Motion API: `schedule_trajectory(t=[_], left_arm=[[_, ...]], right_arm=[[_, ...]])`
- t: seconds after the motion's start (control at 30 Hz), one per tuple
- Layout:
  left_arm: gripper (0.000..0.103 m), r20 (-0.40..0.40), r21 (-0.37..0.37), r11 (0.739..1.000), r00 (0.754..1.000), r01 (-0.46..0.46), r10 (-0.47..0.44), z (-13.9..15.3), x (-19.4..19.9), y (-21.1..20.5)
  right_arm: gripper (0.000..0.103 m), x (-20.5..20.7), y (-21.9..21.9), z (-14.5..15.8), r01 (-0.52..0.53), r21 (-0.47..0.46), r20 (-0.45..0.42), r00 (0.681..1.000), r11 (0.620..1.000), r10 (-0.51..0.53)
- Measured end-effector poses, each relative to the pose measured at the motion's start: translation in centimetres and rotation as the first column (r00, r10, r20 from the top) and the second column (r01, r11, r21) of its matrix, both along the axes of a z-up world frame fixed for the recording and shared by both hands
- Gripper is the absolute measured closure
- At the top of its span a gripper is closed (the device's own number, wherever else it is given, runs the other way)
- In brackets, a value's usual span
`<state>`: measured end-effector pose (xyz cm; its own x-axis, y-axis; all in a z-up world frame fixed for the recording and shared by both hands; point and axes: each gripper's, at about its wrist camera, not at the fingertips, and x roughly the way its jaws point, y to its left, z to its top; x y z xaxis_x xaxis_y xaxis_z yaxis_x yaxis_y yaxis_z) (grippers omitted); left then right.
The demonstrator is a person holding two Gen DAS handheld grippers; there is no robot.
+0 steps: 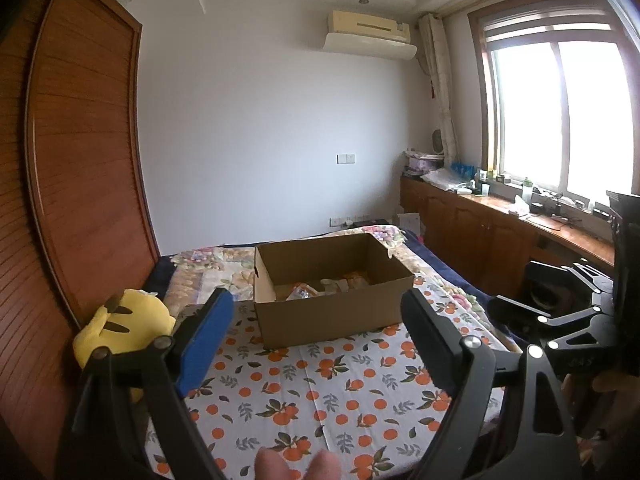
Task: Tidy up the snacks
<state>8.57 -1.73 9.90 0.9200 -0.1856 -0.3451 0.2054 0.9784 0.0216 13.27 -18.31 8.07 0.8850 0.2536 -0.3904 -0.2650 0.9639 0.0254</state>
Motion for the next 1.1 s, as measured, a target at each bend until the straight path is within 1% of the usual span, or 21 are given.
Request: schedule_trajectory(t=[0.17,0.33,0.47,0.57,0.77,0.93,1.1], left_arm=[[0.016,0.005,0.01,1.0,1.0,-0.011,0.011,-0.2,-1.5,-0.2],[0.016,0.013,0.029,0.998,0.998,-0.056,0.056,-1.1,-2.8,-0.5],[0.016,0.011,0.05,0.993,0.994,-0.11,0.109,-2.1,-3.3,-0.7],[0.016,-0.005,0.045,0.992,0.993,-0.119,0.119,-3.0,-3.8,-0.7],[0.016,-0.038,0.034,0.991,0.991,-0.126,0.127,-4.8,-4.8,-0.7],[0.016,-0.037,0.05,0.989,0.99,-0.137,0.139,-6.0,-5.6,-0.9],[0.016,-0.031,0.064,0.987,0.988,-0.15,0.152,-6.8,-5.8,-1.0]], right_arm=[[0.0,-1.4,0.0,0.1,0.015,-0.009,0.005,1.0,1.0,-0.015],[0.0,-2.6,0.2,-0.1,0.031,-0.016,0.012,0.999,0.999,-0.031],[0.0,-3.9,0.3,-0.4,0.05,-0.018,0.029,0.998,0.999,-0.049],[0.0,-4.8,0.3,-0.7,0.07,-0.01,0.044,0.997,0.998,-0.069],[0.0,-6.4,0.3,-1.5,0.098,-0.009,0.044,0.994,0.995,-0.098],[0.0,-7.0,-0.1,-2.1,0.12,0.0,0.041,0.992,0.993,-0.12],[0.0,-7.2,0.0,-2.9,0.143,-0.017,0.039,0.989,0.99,-0.142]])
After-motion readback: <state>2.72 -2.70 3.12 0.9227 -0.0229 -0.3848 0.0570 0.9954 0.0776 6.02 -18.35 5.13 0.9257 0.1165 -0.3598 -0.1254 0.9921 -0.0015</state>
